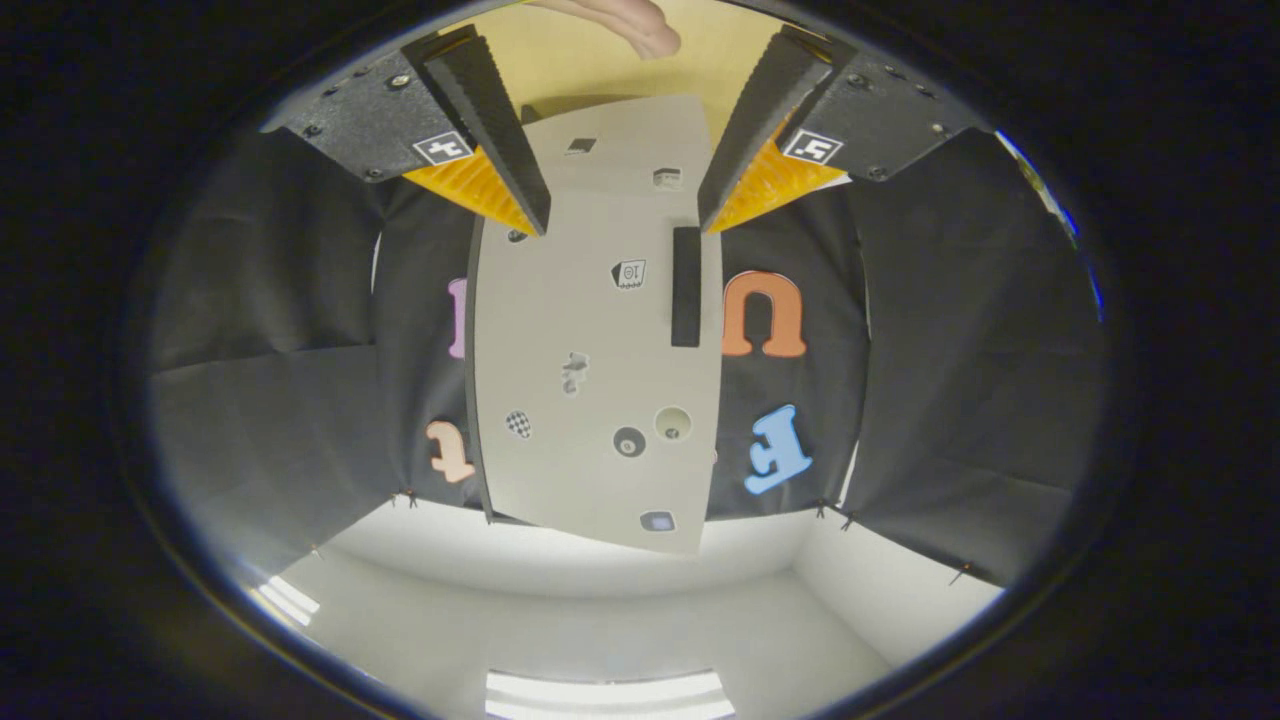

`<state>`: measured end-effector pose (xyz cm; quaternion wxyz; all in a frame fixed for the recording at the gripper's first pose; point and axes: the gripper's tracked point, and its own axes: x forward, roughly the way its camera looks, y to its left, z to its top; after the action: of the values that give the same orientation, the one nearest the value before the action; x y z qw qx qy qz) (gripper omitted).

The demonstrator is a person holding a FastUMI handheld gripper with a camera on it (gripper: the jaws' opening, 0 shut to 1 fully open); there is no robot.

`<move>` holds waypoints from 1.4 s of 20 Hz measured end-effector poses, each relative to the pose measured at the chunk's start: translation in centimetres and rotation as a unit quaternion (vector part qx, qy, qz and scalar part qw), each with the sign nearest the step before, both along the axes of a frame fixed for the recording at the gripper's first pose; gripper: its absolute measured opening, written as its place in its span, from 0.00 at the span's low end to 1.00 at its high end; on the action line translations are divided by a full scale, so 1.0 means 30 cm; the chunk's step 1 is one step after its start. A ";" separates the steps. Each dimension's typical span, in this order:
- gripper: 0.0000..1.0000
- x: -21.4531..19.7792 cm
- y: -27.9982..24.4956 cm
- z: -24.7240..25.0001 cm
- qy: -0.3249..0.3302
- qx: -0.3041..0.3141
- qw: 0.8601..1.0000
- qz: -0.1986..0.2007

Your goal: Open the shoe cabinet door, grab the shoes and put them into the shoe cabinet, then close the shoe cabinet door.

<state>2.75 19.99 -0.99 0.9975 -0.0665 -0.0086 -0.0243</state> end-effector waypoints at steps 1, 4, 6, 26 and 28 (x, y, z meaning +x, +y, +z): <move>0.97 -0.031 -0.002 0.005 -0.004 0.001 1.000 -0.003; 0.97 -0.134 0.014 0.022 -0.021 0.003 1.000 -0.002; 0.97 -0.202 0.013 0.006 -0.023 -0.006 1.000 -0.006; 0.97 -0.402 -0.066 -0.119 0.011 0.012 1.000 -0.014; 0.97 -0.408 -0.071 -0.113 0.007 0.011 1.000 -0.014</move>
<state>-9.51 17.86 -4.37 0.9977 -0.0558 -0.0003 -0.0376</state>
